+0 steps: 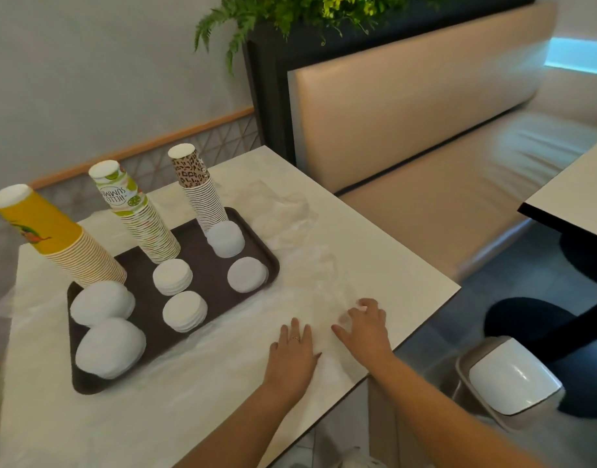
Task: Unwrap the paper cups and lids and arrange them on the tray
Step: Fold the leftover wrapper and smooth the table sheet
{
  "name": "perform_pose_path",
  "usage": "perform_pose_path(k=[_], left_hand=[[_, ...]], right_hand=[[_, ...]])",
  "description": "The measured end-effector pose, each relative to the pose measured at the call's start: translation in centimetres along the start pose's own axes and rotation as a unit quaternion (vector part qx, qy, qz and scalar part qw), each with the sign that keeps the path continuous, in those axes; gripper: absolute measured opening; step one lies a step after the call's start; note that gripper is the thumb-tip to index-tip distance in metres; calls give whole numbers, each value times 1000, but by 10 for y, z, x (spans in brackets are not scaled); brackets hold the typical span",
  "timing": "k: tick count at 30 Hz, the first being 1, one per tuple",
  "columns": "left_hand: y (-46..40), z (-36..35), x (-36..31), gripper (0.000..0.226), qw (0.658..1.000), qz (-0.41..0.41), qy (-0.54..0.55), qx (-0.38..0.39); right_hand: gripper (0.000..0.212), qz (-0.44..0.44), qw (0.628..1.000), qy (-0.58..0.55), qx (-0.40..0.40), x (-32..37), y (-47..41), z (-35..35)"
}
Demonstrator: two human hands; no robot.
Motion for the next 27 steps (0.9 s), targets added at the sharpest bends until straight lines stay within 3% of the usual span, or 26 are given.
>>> perform_pose_path(k=[3,8,13,18,21,25,27], left_hand=[[4,-2,6,67,1000,-17,5,-5],[8,0,11,54,999,-41,19,-29],[11,11,24,46,986,-76,136,-57],[26,14,35,58,953,-161,252,-54],[39,41,51,64,915,-199,327,-132],[43,94,97,85,850,-155,407,-296],[42,115,114,72,827,-170,464,-271]], right_hand=[[37,-17,1000,4,-13,4,1,-1],[57,-86,996,19,5,11,8,-14],[40,-112,993,33,-24,20,11,-3],[23,6,986,-75,-147,46,22,22],[17,74,978,-173,-88,66,25,32],[11,155,967,-199,-45,92,36,51],[11,192,959,-204,-44,104,42,59]])
Point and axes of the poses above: each hand's wrist, its own y-axis away from the middle knuckle, its own z-axis out of the back of the hand, x = y × z, the point moved 6 cm from there along -y, towards the middle knuckle, and after that the axes turned 9 degrees about x, right-handed, at the moved point
